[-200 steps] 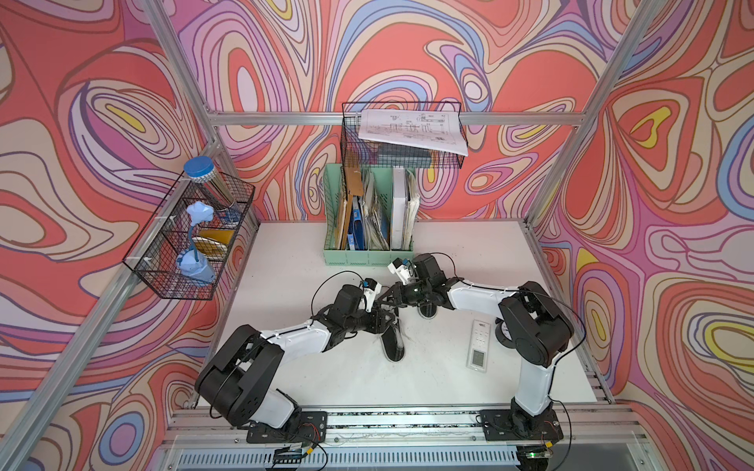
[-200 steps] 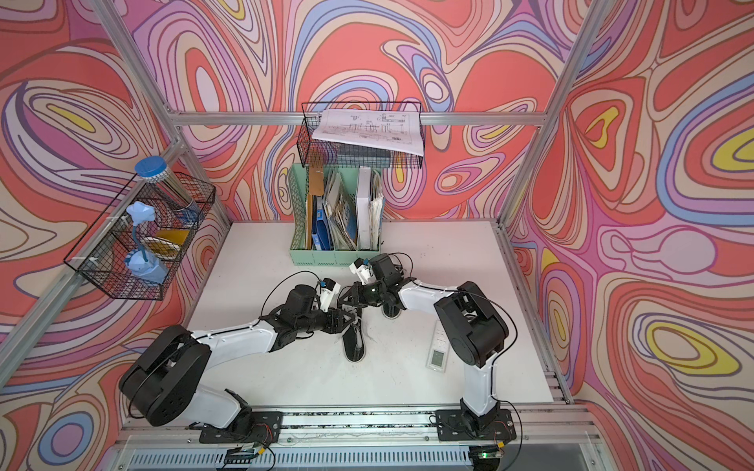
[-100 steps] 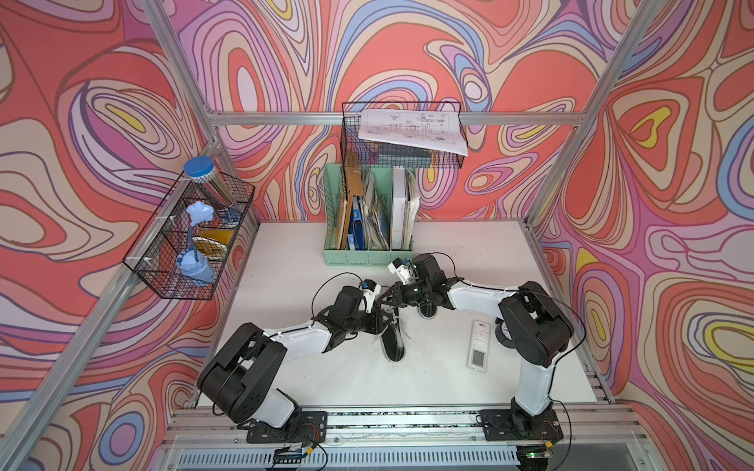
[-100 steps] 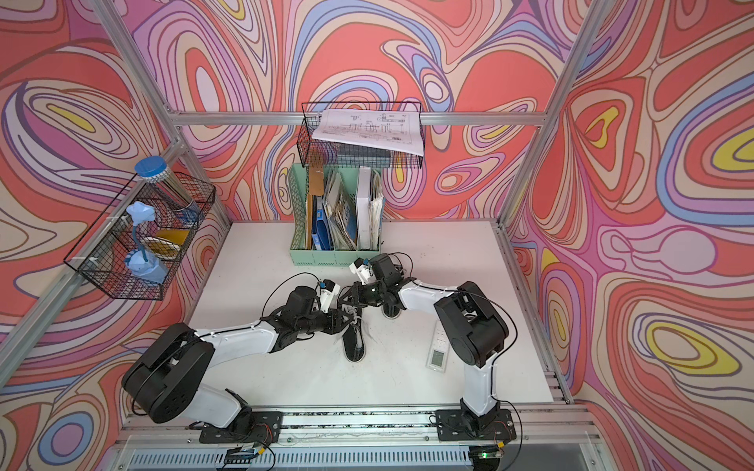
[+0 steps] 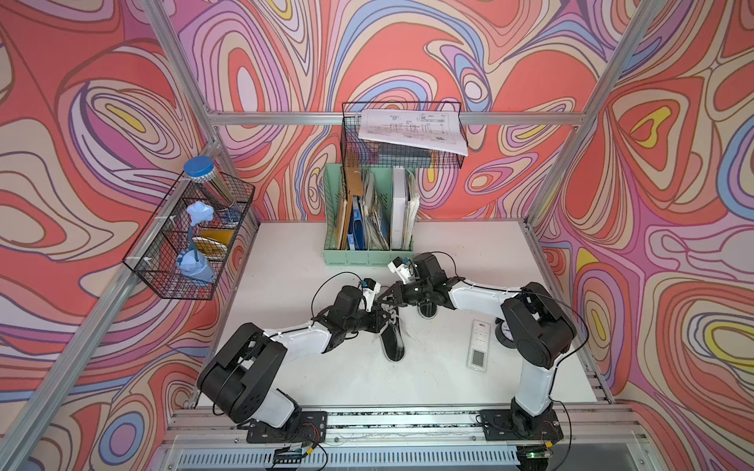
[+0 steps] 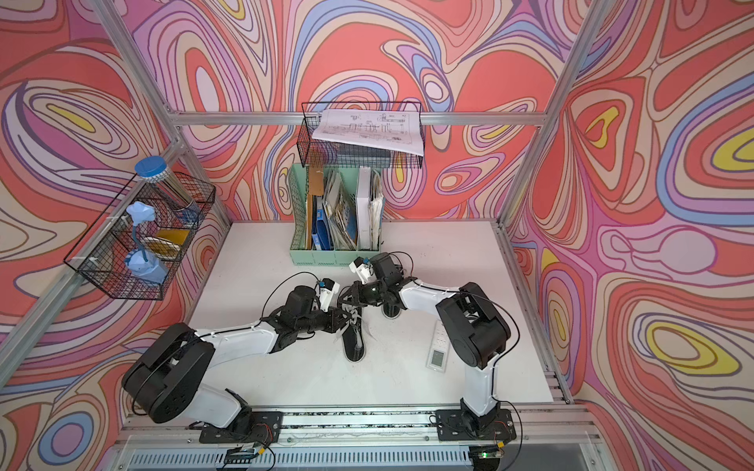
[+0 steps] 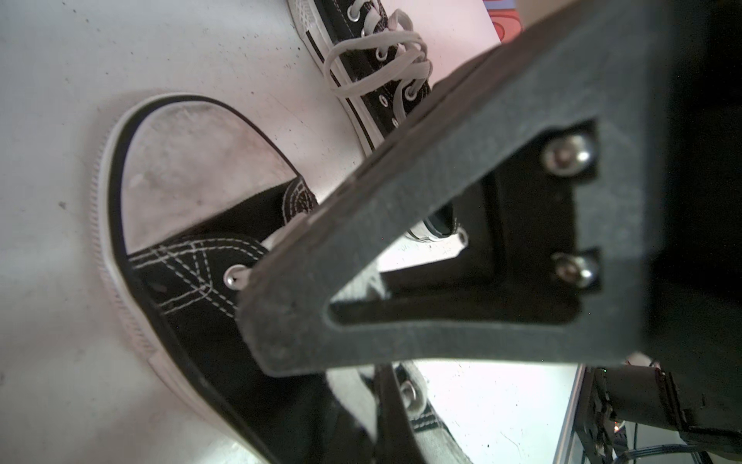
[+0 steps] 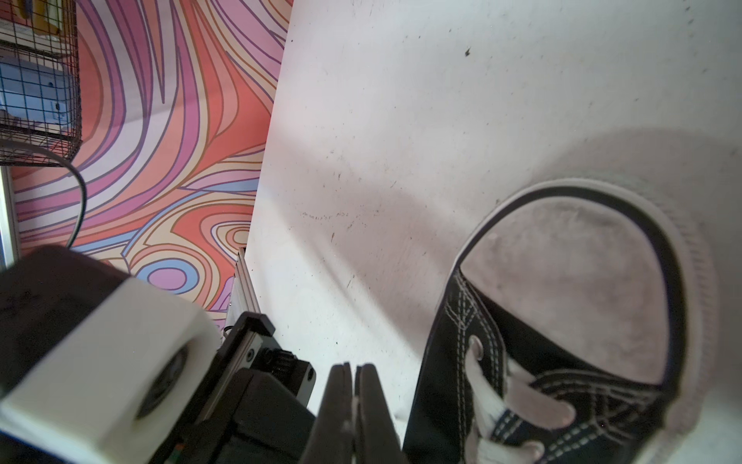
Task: Tie the shoes
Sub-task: Cross the shoelace with the shoelace.
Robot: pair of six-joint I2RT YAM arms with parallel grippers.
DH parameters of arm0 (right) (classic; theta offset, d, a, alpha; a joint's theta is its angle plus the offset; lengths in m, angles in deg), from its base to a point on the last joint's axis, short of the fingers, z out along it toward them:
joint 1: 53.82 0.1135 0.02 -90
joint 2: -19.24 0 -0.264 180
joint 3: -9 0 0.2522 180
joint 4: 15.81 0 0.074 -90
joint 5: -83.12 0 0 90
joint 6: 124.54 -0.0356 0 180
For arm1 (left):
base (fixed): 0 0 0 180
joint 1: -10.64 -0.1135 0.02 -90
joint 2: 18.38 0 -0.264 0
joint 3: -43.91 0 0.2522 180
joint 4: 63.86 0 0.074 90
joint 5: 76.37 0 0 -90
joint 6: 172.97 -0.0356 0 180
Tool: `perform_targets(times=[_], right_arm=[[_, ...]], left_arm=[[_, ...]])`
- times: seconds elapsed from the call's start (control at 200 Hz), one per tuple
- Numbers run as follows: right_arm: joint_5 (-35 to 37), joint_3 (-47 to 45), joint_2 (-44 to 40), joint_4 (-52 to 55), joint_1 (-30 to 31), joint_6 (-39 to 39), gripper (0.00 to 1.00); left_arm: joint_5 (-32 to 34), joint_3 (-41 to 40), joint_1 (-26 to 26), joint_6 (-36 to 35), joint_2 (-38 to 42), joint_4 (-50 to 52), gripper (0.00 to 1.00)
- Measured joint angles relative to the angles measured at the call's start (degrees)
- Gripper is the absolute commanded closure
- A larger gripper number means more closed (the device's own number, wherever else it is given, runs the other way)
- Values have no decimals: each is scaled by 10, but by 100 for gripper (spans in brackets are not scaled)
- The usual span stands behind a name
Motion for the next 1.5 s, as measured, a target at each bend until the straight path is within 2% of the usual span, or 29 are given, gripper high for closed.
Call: perform_targets(times=[0.05,0.145,0.22,0.411,0.491,0.586,0.796,0.976,1.122,1.277,1.502], right_arm=[[0,-2,-8,7,0,4,99],[9,-5,-24,30,0,15,84],[19,-7,-39,47,0,30,76],[69,-9,-107,106,0,69,63],[89,-9,-132,129,0,89,51],[116,-9,-150,157,-1,106,46],[139,-9,-161,192,-8,134,43],[76,-53,-156,139,-10,128,32],[30,-83,-121,90,-11,113,29],[-4,-96,-86,49,-11,98,30],[-38,-98,-71,8,-11,82,45]], left_arm=[[0,-3,0,0,0,-6,100],[0,-12,0,0,0,-24,100],[-2,-18,0,-1,0,-32,100],[-7,-44,0,-7,2,-54,100],[-12,-50,0,-10,2,-58,100],[-16,-51,0,-15,3,-65,100],[-26,-58,0,-27,12,-80,100],[-32,-59,0,-37,13,-91,100],[-37,-66,0,-37,17,-102,100],[-38,-69,0,-40,24,-106,100],[-35,-73,0,-41,31,-110,100]])
